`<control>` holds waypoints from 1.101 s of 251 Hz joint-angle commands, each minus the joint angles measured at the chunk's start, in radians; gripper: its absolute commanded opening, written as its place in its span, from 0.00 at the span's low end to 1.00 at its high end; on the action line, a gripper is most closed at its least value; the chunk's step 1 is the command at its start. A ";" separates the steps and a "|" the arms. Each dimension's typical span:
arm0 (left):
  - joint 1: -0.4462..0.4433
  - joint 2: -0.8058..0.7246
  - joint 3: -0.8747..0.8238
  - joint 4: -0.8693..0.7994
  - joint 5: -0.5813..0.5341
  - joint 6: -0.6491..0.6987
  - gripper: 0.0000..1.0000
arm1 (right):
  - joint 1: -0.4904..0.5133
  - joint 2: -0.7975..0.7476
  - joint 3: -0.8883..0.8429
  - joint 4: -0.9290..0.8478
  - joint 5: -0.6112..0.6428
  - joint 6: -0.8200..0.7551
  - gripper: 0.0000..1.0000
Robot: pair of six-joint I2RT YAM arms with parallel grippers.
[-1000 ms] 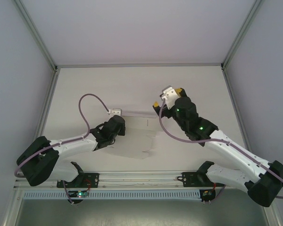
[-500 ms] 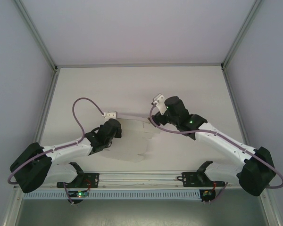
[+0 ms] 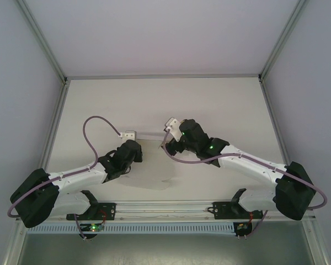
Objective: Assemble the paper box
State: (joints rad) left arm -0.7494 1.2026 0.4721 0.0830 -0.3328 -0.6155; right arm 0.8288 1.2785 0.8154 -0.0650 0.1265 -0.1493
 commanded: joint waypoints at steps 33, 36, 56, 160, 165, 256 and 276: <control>-0.010 0.012 0.000 0.155 0.091 -0.046 0.00 | 0.088 0.043 -0.185 0.608 0.242 0.207 0.98; -0.009 0.012 -0.002 0.157 0.093 -0.049 0.00 | 0.094 0.047 -0.192 0.635 0.263 0.214 0.98; -0.010 0.009 -0.003 0.163 0.105 -0.050 0.00 | 0.134 0.069 -0.206 0.730 0.415 0.234 0.98; -0.009 -0.028 -0.009 0.085 -0.058 -0.121 0.00 | 0.200 -0.117 -0.162 0.238 0.539 0.473 0.98; -0.010 -0.035 -0.009 0.083 -0.067 -0.124 0.00 | 0.199 -0.142 -0.170 0.209 0.534 0.495 0.98; -0.010 -0.149 -0.061 0.132 -0.080 -0.113 0.00 | 0.034 -0.580 -0.395 0.021 0.121 0.758 0.98; -0.010 -0.181 -0.086 0.175 -0.062 -0.110 0.00 | -0.048 -0.619 -0.446 0.042 0.017 0.794 0.98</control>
State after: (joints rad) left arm -0.7471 1.0695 0.4202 0.1776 -0.3710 -0.7166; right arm 0.8749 0.7071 0.4377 0.0193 0.3607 0.5137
